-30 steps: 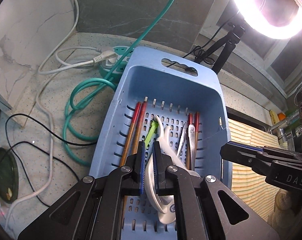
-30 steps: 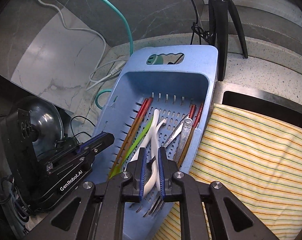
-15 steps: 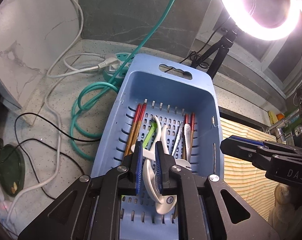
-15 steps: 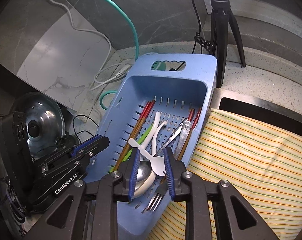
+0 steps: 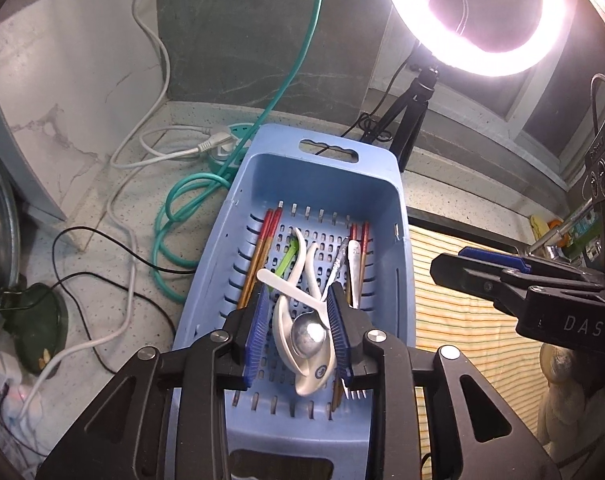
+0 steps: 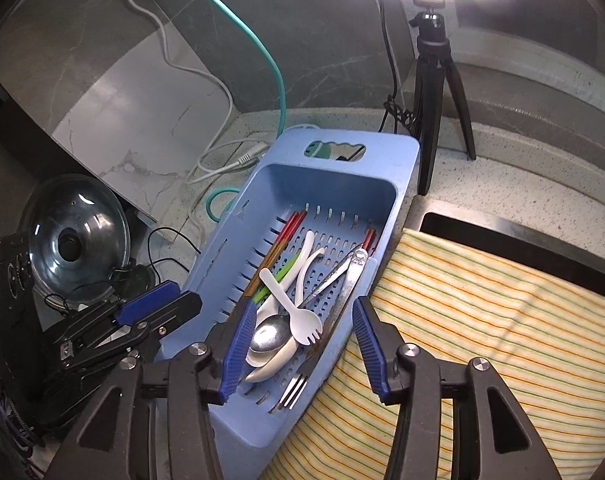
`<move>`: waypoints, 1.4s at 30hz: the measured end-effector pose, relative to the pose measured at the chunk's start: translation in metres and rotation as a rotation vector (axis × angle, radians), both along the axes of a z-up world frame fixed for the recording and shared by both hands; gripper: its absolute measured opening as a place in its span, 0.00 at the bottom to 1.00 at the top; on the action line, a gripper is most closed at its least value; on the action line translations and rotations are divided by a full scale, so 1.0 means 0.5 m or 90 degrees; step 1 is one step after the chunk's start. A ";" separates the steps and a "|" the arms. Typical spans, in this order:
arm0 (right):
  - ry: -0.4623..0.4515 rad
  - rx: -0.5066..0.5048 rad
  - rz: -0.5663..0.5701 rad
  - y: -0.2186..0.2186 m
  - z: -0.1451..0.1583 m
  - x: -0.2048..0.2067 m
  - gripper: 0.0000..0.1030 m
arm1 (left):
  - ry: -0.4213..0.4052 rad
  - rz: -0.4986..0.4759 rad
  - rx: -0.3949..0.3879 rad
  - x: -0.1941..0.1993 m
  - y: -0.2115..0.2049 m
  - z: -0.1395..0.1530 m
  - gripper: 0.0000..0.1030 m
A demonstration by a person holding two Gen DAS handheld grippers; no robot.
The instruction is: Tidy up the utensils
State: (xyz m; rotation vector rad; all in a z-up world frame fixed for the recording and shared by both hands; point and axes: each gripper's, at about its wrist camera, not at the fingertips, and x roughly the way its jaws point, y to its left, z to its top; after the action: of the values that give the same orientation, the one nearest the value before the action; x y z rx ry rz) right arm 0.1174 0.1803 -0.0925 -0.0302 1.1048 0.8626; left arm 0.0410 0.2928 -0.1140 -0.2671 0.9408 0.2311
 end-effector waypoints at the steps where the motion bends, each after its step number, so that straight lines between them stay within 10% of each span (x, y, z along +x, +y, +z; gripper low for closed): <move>1: -0.007 -0.001 0.003 -0.004 0.005 -0.003 0.45 | -0.002 0.001 0.004 -0.005 -0.005 0.005 0.34; 7: -0.059 0.002 0.018 -0.032 0.036 -0.024 0.64 | -0.018 0.005 0.030 -0.032 -0.036 0.034 0.53; 20: -0.113 0.012 0.035 -0.109 0.085 -0.064 0.72 | -0.057 0.026 0.026 -0.102 -0.099 0.096 0.75; 42: -0.160 0.036 -0.001 -0.221 0.130 -0.143 0.74 | -0.070 0.042 0.060 -0.194 -0.168 0.133 0.77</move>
State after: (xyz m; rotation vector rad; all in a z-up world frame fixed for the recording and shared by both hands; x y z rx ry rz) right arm 0.0458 0.0696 -0.0273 -0.0891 0.8447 0.8633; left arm -0.0561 0.2088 -0.0475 -0.2219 0.8108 0.3180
